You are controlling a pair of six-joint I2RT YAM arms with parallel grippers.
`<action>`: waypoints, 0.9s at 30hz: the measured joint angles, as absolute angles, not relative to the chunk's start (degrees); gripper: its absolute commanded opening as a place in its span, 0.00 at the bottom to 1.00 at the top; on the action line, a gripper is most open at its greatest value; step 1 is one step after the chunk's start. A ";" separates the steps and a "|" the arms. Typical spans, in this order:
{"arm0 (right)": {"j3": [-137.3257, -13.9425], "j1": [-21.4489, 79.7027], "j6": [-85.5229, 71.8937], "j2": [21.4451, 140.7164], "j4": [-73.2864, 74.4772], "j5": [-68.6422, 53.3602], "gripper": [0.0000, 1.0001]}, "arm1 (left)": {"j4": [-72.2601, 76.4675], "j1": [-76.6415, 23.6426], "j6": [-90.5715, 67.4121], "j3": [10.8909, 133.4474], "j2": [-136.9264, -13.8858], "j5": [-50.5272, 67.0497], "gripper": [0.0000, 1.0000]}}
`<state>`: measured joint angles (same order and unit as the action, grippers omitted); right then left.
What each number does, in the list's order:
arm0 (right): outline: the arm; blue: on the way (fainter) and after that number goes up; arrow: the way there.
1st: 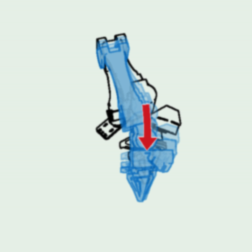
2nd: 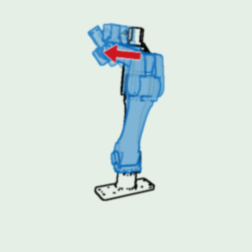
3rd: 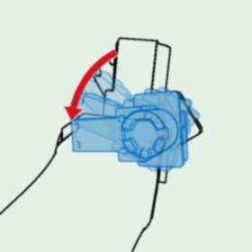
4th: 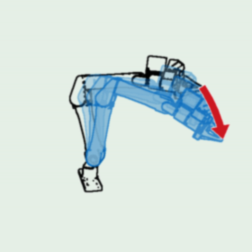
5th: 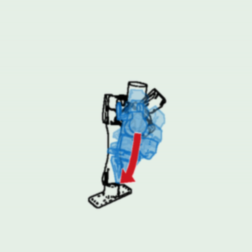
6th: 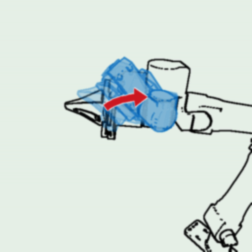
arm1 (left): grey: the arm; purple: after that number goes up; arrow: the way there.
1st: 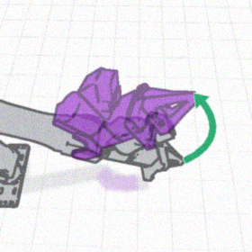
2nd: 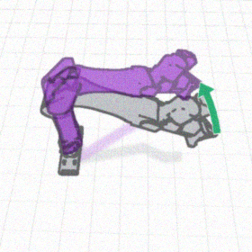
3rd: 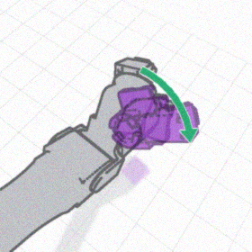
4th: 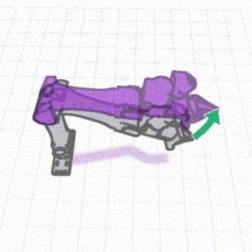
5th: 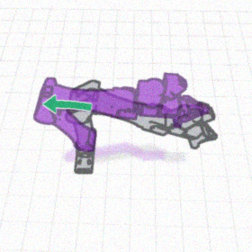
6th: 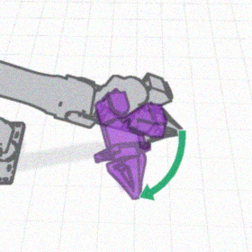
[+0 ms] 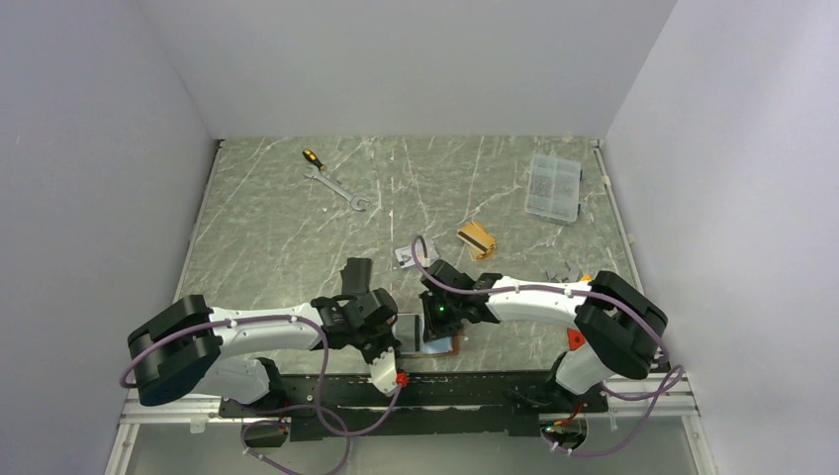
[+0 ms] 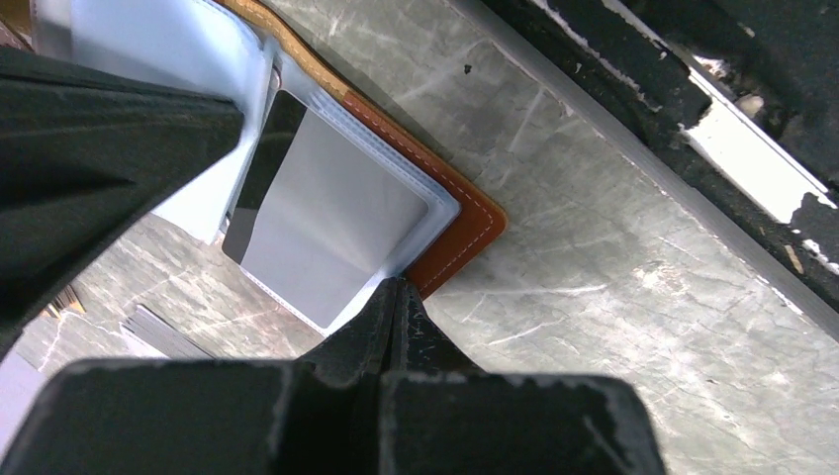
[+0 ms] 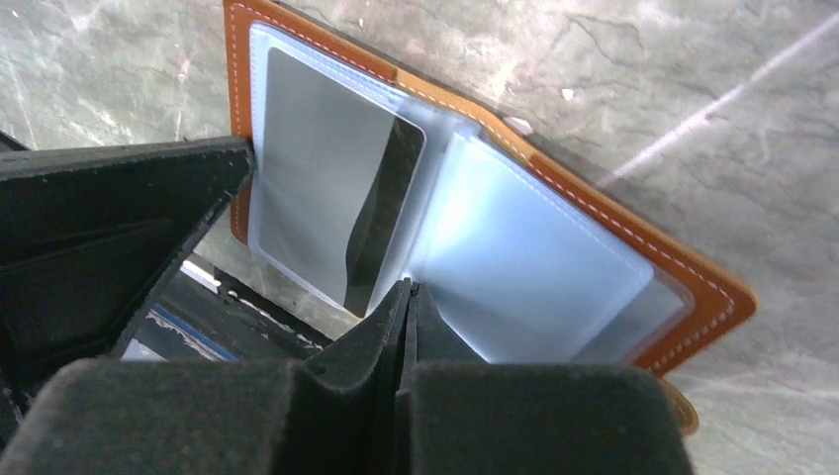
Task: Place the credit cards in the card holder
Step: Insert the credit card into the card holder.
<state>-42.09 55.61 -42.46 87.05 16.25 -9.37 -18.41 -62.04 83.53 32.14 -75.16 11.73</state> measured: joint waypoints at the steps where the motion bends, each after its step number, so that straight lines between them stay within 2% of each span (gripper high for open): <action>1: -42.09 55.61 -42.46 86.61 17.04 -9.08 0.00 | -18.59 -62.00 83.57 32.14 -75.16 11.73 0.00; 9: -43.68 55.92 -42.52 86.50 19.44 -7.92 0.00 | -18.61 -61.95 83.59 32.05 -75.16 11.70 0.00; 17: -49.41 57.32 -41.95 91.61 19.31 -7.99 0.00 | -17.41 -61.95 84.05 31.44 -75.09 11.70 0.00; 27: -49.74 57.54 -41.47 91.98 20.01 -7.94 0.00 | -16.14 -61.95 84.64 30.48 -74.48 11.70 0.00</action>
<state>-49.74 57.54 -41.47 91.98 20.01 -7.94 -16.14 -61.95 84.64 30.48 -74.48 11.70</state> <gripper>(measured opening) 0.007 0.009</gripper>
